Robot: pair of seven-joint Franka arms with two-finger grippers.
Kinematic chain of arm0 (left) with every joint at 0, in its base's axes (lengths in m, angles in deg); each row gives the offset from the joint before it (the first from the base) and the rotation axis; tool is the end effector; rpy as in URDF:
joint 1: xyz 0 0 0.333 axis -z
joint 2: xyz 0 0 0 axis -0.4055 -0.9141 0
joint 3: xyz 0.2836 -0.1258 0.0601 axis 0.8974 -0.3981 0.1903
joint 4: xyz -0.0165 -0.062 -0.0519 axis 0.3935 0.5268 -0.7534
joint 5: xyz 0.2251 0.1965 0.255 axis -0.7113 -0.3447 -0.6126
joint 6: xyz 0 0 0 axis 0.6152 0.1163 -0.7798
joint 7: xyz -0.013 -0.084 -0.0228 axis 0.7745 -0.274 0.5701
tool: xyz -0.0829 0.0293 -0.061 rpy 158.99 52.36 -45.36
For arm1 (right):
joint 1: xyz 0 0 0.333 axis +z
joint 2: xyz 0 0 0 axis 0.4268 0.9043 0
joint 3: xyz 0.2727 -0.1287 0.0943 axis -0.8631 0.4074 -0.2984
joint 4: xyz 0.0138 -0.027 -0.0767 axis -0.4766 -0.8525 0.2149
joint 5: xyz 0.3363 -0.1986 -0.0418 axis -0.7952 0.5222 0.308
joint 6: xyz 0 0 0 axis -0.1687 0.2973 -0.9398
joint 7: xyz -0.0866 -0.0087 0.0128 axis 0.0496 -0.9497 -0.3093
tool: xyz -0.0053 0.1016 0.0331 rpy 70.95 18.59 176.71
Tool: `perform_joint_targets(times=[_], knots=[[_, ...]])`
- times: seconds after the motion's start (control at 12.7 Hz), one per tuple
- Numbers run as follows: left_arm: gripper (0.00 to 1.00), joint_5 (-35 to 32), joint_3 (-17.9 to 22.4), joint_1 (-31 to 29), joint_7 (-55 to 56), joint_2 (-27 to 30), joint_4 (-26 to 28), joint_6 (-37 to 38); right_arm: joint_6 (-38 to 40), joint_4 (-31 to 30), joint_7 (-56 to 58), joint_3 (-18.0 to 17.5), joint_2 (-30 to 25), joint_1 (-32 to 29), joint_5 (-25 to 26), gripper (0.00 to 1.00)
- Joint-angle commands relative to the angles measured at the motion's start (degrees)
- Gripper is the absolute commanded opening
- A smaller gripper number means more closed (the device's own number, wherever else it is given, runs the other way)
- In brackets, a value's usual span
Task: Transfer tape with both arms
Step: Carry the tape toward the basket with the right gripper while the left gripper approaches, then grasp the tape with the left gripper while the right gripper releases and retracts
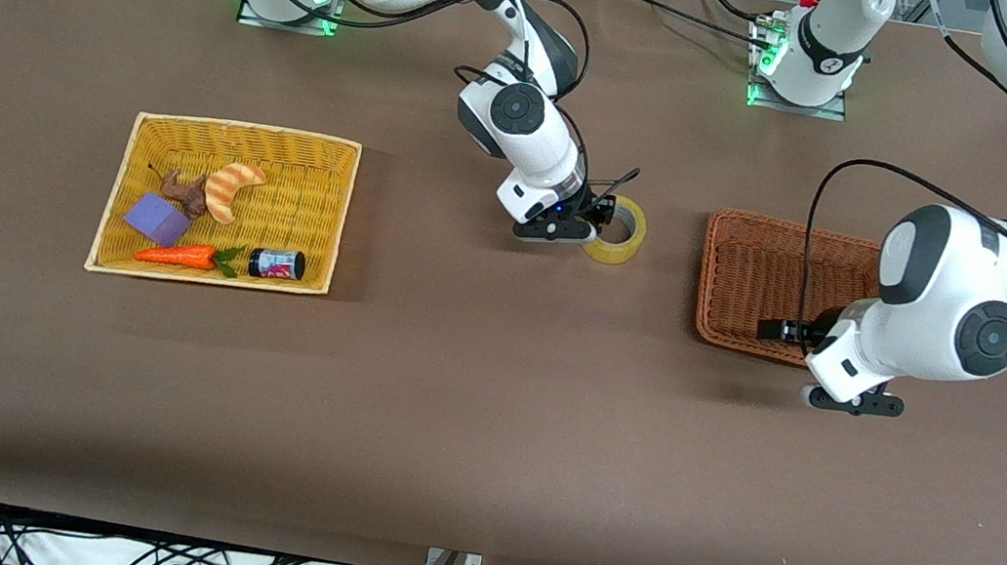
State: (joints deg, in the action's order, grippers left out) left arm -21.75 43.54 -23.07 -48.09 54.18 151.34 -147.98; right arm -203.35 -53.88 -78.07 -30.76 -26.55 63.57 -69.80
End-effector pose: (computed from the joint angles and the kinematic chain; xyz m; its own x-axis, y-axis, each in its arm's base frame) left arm 0.6286 -0.0825 0.3150 0.9708 0.0476 -0.2350 0.0709 -0.9933 0.0917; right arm 0.4401 0.5805 0.2155 0.9991 -0.0415 0.0036 -0.0370 -0.9253 -0.3774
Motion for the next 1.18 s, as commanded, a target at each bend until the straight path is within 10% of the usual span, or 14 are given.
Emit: perform_joint_targets(times=[0.0, 0.55, 1.11], knots=[[1.0, 1.3, -3.6, -1.4, 3.7, 4.0, 7.0, -4.8, 11.4, 0.2, 0.0, 1.0, -7.1, -3.1, 0.4, 1.0], [1.0, 0.4, -21.7, -2.5, 27.4, 6.4, 19.2, -17.4, 46.3, 0.0, 22.1, 18.6, -24.0, -3.8, 0.6, 1.0], [1.0, -11.9, -28.3, -2.3, 37.2, 6.9, 29.5, -28.3, 51.1, -4.0, 39.3, 17.2, -41.3, -26.8, 0.7, 1.0]])
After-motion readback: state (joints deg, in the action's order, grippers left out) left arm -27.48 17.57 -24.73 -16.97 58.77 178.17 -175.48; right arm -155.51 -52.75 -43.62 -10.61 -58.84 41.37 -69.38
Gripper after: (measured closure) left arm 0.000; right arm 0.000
